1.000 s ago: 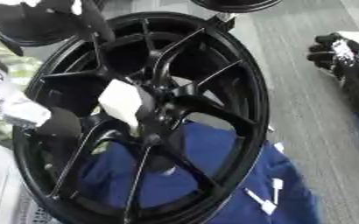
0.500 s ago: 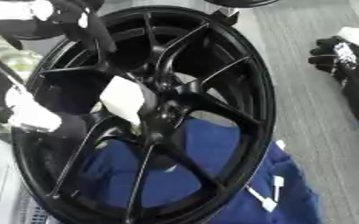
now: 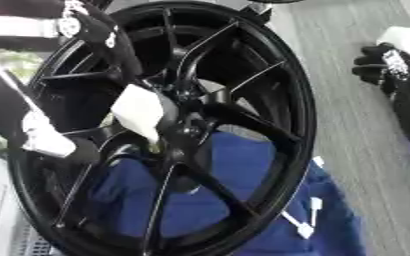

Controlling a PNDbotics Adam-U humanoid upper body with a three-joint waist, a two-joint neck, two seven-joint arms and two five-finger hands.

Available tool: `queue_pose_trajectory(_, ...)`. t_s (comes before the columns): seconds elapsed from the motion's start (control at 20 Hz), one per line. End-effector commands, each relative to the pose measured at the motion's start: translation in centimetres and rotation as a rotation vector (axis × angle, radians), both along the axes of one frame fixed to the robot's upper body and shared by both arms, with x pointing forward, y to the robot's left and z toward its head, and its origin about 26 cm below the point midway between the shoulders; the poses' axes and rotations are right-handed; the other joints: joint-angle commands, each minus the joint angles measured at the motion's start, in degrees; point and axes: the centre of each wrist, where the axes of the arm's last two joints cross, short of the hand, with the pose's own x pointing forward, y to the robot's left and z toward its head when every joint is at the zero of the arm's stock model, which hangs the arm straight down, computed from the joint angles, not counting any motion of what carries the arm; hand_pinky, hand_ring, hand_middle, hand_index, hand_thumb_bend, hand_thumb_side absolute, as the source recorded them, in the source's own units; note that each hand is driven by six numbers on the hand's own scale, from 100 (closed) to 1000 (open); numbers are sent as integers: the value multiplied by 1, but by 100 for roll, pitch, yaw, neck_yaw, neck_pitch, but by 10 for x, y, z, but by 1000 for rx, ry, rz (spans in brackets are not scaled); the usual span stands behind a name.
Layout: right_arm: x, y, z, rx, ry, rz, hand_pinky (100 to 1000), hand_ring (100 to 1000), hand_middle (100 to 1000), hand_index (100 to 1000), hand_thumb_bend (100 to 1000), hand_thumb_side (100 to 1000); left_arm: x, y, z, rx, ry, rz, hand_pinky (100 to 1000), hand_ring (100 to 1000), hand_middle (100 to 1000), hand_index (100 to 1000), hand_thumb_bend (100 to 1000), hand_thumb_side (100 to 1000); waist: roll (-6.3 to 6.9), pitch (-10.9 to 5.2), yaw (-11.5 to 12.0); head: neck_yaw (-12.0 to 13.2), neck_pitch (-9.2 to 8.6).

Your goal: Pull the pin out of the wheel hub.

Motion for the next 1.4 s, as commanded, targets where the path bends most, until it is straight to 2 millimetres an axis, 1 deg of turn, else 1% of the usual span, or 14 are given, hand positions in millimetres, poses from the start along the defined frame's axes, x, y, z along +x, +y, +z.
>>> queue_pose_trajectory(0.05,-1,-2,7,-17,-17,1,882,765,702,789,100,803,8,0,5,-3,-62,11,823,781,774,832,576,287,-41,-88,-13,32,-88)
queue_pose_trajectory(0.3,0,-1,6,-17,-16,6,883,766,702,789,100,805,21,-2,-1,-13,-91,23,820,774,763,822,545,265,-48,-57,-17,49,-97)
queue_pose_trajectory(0.55,0,-1,6,-15,-16,6,883,766,702,789,100,808,29,-4,-6,-23,-75,19,811,755,736,813,535,264,-52,-23,-26,67,-100)
queue_pose_trajectory(0.85,0,-1,6,-8,-16,3,884,766,701,789,100,811,32,-6,-9,-28,-35,7,801,734,712,806,533,262,-56,22,-41,81,-62)
queue_pose_trajectory(1.15,0,-1,5,-4,-12,1,885,767,701,789,100,813,33,-8,-10,-32,-14,-4,792,713,678,790,528,256,-69,32,-43,107,-69)
queue_pose_trajectory(1.4,0,-1,2,-1,-3,-5,885,767,700,789,100,816,23,-10,-5,-45,0,-33,782,690,642,767,514,237,-73,17,-37,123,-58)
